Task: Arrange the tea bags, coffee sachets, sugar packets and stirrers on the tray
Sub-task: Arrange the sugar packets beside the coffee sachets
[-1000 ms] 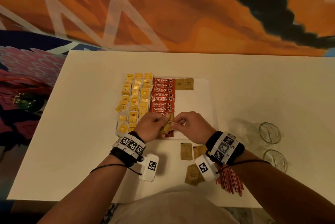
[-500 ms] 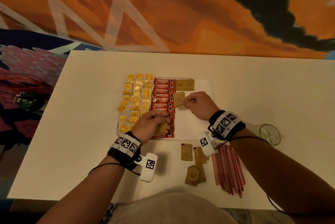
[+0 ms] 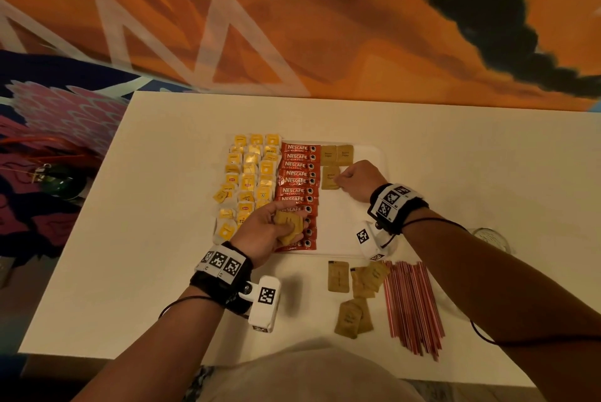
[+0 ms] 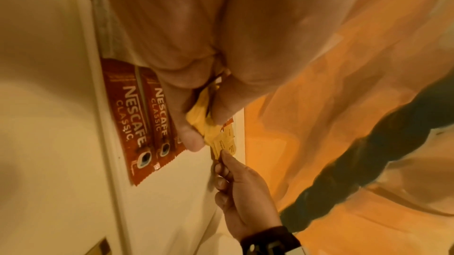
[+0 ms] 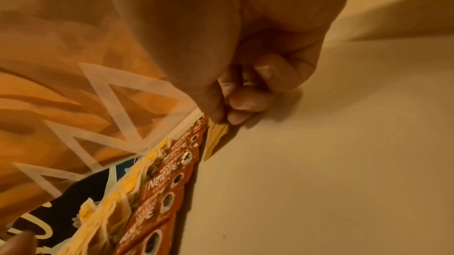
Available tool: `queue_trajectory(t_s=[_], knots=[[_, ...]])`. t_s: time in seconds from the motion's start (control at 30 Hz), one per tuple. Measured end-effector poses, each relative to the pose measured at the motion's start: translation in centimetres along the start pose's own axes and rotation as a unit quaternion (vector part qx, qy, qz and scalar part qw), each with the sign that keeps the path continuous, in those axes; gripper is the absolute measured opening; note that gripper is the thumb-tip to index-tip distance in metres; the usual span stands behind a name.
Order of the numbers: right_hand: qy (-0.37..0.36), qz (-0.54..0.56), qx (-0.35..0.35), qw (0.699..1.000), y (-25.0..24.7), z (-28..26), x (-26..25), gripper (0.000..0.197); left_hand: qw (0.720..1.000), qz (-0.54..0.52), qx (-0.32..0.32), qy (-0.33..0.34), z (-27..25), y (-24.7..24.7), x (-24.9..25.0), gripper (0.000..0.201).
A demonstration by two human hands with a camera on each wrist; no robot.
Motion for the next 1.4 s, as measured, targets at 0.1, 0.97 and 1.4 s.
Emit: queue_trajectory(t_s=[0.1,0.97,1.4], knots=[[0.001,-0.009,0.003,1.000,0.1,0.0,-0.1,0.037,1.000,0.010,0.006,-0.002,-0.1,0.0,0.0,0.034],[0.008,-0.013,0.029,0.999,-0.5,-0.8,-0.8,0.046,0.993,0.114,0.022,-0.003,-0.4,0.2,0.0,0.023],[-0.179,0.027,-0.116,0.977,1.8,-8.6,-2.3,0.017,0.974,0.224,-0.017,0.026,0.3,1.3,0.4,0.012]])
Point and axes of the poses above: each hand's wrist, its own z-axis towards the middle knuckle, its own y-axis out of the palm, x = y × z, the point moved 7 cm from there along z, towards the middle knuckle, and after that the axes turned 10 degrees about y, right-handed, at the moved point
